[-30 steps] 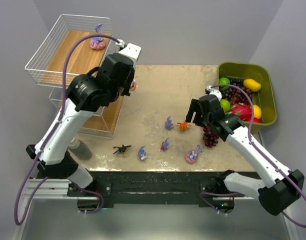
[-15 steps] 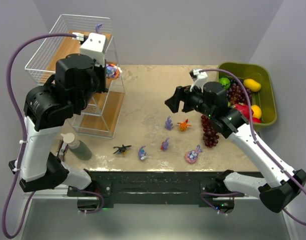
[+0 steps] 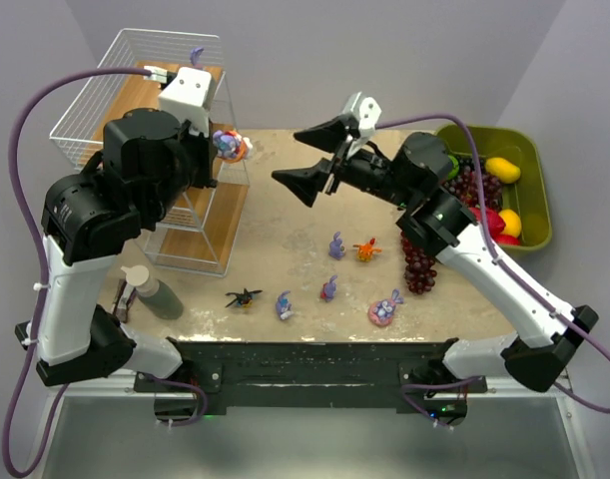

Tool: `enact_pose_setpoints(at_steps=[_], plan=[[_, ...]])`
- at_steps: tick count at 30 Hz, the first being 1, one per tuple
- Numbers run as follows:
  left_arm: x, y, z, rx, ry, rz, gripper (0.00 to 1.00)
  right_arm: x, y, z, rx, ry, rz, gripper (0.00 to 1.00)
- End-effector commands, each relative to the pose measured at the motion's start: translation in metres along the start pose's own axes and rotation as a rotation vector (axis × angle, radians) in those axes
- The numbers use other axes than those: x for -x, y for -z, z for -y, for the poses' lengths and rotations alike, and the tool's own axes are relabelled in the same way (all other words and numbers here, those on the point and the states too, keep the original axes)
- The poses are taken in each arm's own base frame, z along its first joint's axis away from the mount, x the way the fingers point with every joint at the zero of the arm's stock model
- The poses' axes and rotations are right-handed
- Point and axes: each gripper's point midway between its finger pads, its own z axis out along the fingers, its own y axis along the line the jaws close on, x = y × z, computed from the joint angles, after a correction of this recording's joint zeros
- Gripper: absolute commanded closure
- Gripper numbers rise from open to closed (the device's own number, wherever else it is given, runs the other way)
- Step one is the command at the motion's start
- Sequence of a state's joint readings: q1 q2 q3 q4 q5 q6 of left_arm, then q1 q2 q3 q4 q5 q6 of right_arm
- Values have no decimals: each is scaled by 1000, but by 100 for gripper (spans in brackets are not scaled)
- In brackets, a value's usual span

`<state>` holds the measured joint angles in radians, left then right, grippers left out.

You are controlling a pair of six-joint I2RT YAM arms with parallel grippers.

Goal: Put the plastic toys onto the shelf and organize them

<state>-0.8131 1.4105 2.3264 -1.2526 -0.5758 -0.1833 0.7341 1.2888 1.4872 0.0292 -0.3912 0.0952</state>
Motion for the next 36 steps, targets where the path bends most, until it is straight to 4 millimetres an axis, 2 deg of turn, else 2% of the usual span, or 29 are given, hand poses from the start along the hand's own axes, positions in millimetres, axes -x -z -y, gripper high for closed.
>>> enact_pose_setpoints(at_steps=[1, 2, 3, 5, 7, 9, 10, 14, 18, 23, 27, 30, 31, 34, 36], plan=[[9, 13, 9, -87, 50, 40, 100, 40, -23, -21, 93, 239, 131, 12], [9, 14, 10, -93, 53, 40, 100, 47, -27, -26, 105, 271, 141, 12], [8, 14, 12, -110, 59, 38, 100, 37, -37, -25, 109, 278, 119, 12], [5, 16, 15, -128, 64, 31, 100, 40, -45, -35, 125, 317, 125, 12], [1, 16, 19, -148, 67, 18, 100, 30, -57, -38, 131, 330, 105, 12], [-2, 17, 21, -163, 70, 5, 100, 29, -63, -43, 134, 346, 97, 12], [-2, 18, 21, -168, 71, 4, 100, 20, -70, -45, 144, 343, 78, 12], [-4, 22, 22, -182, 78, 6, 100, 12, -80, -56, 148, 356, 63, 12], [-6, 24, 22, -190, 73, 1, 100, 4, -88, -48, 88, 356, 41, 13], [-7, 24, 21, -190, 68, 0, 100, 2, -88, -36, -10, 369, 29, 19], [-9, 23, 20, -181, 58, -7, 100, 8, -80, -26, -81, 389, 37, 15], [-8, 24, 20, -186, 57, -3, 100, 0, -77, -21, -100, 406, 7, 12], [-7, 25, 20, -186, 60, 2, 100, 3, -77, -21, -100, 414, 5, 12], [-6, 25, 20, -188, 58, 5, 100, -8, -79, -21, -82, 411, -45, 12], [-6, 26, 20, -191, 58, 5, 100, -9, -79, -22, -80, 402, -46, 14]])
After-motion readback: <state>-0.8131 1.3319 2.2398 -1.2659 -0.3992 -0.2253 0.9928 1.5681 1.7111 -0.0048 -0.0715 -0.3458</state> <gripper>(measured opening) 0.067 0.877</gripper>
